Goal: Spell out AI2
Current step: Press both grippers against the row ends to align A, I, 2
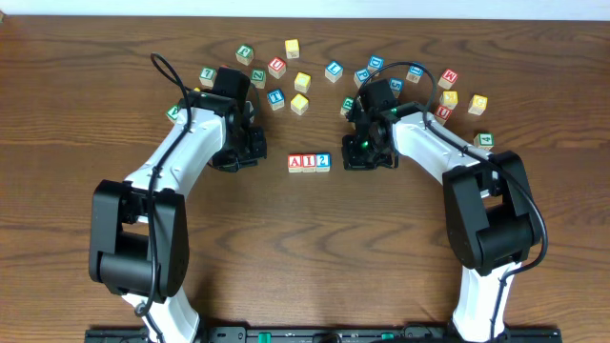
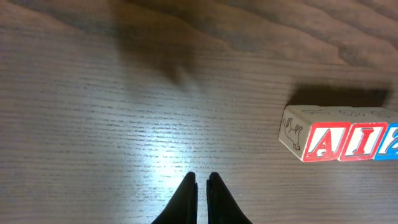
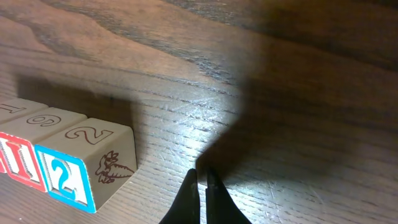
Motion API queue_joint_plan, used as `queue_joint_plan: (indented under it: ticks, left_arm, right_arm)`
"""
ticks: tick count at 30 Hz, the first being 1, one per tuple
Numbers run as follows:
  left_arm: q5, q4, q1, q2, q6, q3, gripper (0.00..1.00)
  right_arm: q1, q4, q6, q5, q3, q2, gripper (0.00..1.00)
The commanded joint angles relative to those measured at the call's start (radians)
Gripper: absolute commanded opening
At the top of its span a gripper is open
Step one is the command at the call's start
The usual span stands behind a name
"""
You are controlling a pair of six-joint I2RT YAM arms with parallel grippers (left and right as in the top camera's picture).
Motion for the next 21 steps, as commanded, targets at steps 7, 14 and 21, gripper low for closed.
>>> queue_joint_plan:
  ticks: [7,14,21]
  left_arm:
    - [0.085,0.077,0.0,0.009,-0.005,-0.063,0.08]
    - [0.145,0.11,0.0,0.011,0.008,-0.08,0.08]
    - [0.149,0.112,0.0,0.013,0.022,-0.08,0.08]
  right_arm:
    - [0.002,0.005,0.005,0.005,-0.022,-0.007,0.01]
    - [0.002,0.008,0.005,-0.007,-0.022,-0.007,0.01]
    - [0.002,0.028,0.006,-0.043,-0.027,-0.007,0.01]
